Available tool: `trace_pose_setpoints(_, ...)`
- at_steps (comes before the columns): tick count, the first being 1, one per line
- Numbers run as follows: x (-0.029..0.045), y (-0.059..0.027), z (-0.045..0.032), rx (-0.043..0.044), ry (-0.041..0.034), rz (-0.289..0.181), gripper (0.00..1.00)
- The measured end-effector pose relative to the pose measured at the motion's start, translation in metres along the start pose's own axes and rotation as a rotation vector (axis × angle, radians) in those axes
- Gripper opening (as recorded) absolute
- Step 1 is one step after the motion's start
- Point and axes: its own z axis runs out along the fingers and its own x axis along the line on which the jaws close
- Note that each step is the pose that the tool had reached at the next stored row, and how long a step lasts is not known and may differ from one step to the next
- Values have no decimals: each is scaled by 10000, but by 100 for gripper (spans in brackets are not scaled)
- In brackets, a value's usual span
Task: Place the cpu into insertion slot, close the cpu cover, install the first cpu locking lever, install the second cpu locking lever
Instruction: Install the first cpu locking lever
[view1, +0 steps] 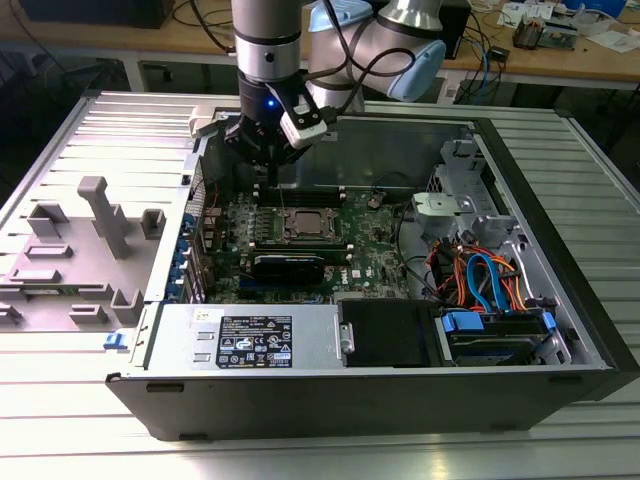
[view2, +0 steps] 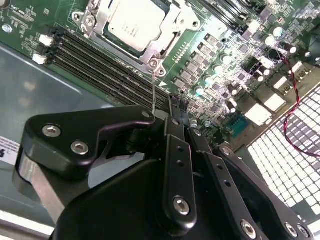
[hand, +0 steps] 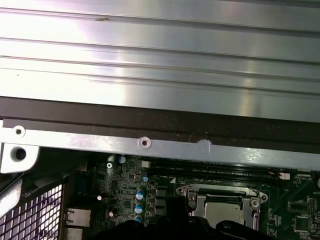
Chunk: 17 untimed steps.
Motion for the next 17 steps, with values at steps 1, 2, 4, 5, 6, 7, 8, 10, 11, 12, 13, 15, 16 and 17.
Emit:
trace_pose_setpoints(1,-15,-1,0,0,0,4,11)
trace_pose_setpoints(2,-44,-3,1,1,0,13,11)
trace_pose_setpoints(4,-84,-5,4,0,0,24,11)
trace_pose_setpoints(5,-112,-6,9,0,-1,31,11)
trace_pose_setpoints(6,-134,-7,15,-1,0,38,11)
trace_pose_setpoints(7,-162,-8,27,-2,-2,47,11)
trace_pose_setpoints(8,-192,-11,40,0,-1,60,11)
trace_pose_setpoints(10,-231,-14,65,4,-1,111,11)
trace_pose_setpoints(11,-245,-15,78,5,-2,154,11)
trace_pose_setpoints(12,-265,-18,96,6,-2,216,11)
trace_pose_setpoints(13,-277,-19,105,8,-3,247,11)
trace_pose_setpoints(15,-292,-19,127,11,-5,280,11)
trace_pose_setpoints(16,-294,-17,136,22,-5,281,11)
trace_pose_setpoints(17,-295,-15,143,83,-2,281,11)
